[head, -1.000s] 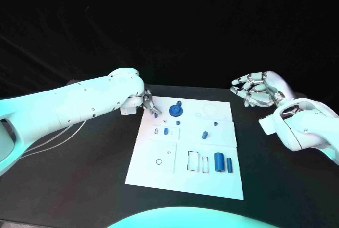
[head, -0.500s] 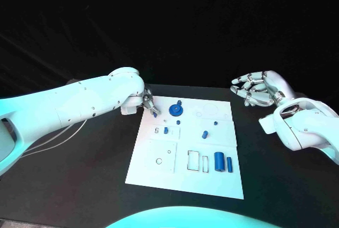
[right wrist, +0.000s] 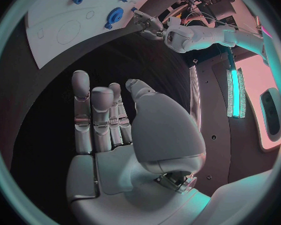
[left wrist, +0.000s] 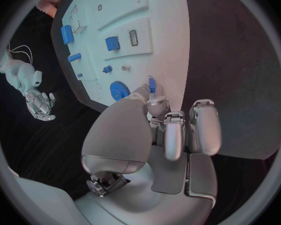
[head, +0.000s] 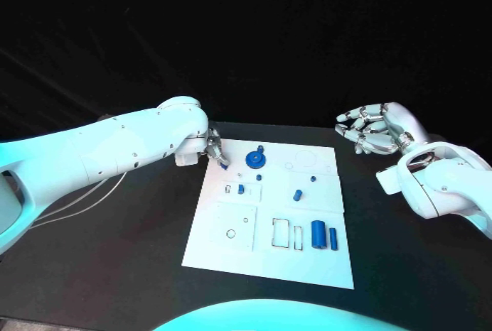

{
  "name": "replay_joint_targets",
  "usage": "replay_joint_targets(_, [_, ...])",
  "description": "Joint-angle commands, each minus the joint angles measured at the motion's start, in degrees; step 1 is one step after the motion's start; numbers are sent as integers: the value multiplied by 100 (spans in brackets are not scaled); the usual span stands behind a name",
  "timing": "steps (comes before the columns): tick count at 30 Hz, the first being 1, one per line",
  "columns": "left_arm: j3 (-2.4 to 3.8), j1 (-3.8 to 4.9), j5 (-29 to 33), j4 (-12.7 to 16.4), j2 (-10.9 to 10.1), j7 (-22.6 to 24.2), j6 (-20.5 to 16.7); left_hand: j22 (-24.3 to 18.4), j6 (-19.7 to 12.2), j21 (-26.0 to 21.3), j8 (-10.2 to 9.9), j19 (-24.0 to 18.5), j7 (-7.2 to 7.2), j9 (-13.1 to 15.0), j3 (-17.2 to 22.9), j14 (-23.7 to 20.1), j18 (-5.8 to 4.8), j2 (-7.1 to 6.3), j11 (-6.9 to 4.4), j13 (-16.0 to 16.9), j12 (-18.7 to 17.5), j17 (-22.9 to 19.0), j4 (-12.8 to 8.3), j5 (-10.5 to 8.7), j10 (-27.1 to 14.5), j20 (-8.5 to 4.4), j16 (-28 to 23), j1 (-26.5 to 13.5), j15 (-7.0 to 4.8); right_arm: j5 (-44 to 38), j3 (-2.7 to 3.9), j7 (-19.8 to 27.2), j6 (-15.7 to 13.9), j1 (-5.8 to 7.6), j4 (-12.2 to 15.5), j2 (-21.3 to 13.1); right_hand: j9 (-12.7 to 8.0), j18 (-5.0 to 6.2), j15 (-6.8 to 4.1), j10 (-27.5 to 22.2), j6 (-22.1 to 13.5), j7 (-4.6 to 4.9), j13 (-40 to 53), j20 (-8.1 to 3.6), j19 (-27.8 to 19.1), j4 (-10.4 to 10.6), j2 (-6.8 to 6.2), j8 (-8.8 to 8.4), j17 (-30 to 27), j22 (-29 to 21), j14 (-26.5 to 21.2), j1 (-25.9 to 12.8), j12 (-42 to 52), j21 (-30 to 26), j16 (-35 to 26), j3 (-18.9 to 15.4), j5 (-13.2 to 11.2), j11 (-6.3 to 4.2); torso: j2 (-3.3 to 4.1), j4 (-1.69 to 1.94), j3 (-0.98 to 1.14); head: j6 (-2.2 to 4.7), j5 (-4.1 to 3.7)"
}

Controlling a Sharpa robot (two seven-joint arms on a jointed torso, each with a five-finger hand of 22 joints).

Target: Assemble the parts on the task board

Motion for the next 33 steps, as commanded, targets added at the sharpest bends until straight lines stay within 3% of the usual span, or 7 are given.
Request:
replay_joint_targets(1, [-4, -7, 169, 13, -21, -85, -19, 7, 12, -18, 70, -13, -9, 28, 880, 614, -40, -241, 22, -19, -39, 1509, -457, 21, 20, 35, 14, -162, 16, -7, 1, 69, -7, -6, -4, 5, 8, 107, -3, -48, -41, 17, -6, -15, 32, 5, 2, 36, -1, -1, 42, -35, 39, -29, -17, 24, 41, 7, -6, 1, 0, -3, 4])
replay_joint_targets(8, [-15, -7, 515, 181, -205, 141, -442, 18, 13, -18, 223, -8, -20, 120, 1848, 614, -39, -632, 32, -4, 10, 1509, -638, 0, 112, 35, 14, -520, 11, 2, 1, 69, -4, -13, -16, 9, 8, 107, -3, -48, -42, 19, -9, -15, 33, 11, 2, 39, -1, -5, 43, -41, 42, -35, -21, 26, 56, 8, -20, 21, 5, -10, 10])
replay_joint_targets(14, [-18, -7, 904, 689, -572, 259, -903, 33, 29, -13, 352, 2, -42, 199, 2310, 614, -41, -796, -2, 4, 42, 1509, -793, -3, 178, 23, 14, -742, -6, 5, 1, 65, -1, -20, -29, 11, 8, 107, -3, -48, -42, 19, -9, -15, 33, 11, 2, 39, -1, -5, 43, -41, 42, -35, -21, 26, 56, 8, -27, 26, 7, -14, 29])
replay_joint_targets(22, [-25, -22, 979, 1391, -983, 461, -1296, 54, 33, -4, 413, 12, -56, 237, 2503, 614, -45, -874, -16, -124, -55, 1509, -881, -7, 164, 13, 14, -852, -17, 7, 1, 60, 2, -32, -35, 11, 8, 107, -2, -48, -44, 19, -12, -15, 37, 16, -1, 41, 2, -5, 46, -49, 44, -37, -23, 26, 72, 9, -21, 26, 0, -3, 59])
replay_joint_targets(28, [-58, -137, 681, 1836, -1228, 578, -1454, 59, 39, -2, 450, 15, -64, 258, 2608, 614, -46, -924, -24, -225, -132, 1509, -930, -9, 155, 4, 14, -908, -23, 7, 1, 48, 9, -38, -38, 9, 8, 107, -2, -48, -44, 19, -12, -15, 37, 16, -1, 41, 2, -5, 46, -49, 44, -37, -23, 26, 72, 9, -19, 29, 8, -18, 71])
replay_joint_targets(33, [-83, -227, 490, 2021, -1311, 612, -1478, 64, 41, 0, 472, 18, -68, 271, 2666, 614, -47, -961, -29, -274, -170, 1509, -963, -10, 153, 0, 14, -930, -26, 7, 1, 45, 15, -39, -40, 12, 8, 107, -2, -48, -45, 20, -13, -15, 37, 20, -3, 42, -1, -9, 46, -55, 45, -43, -29, 26, 82, 9, -16, 22, 3, -18, 75])
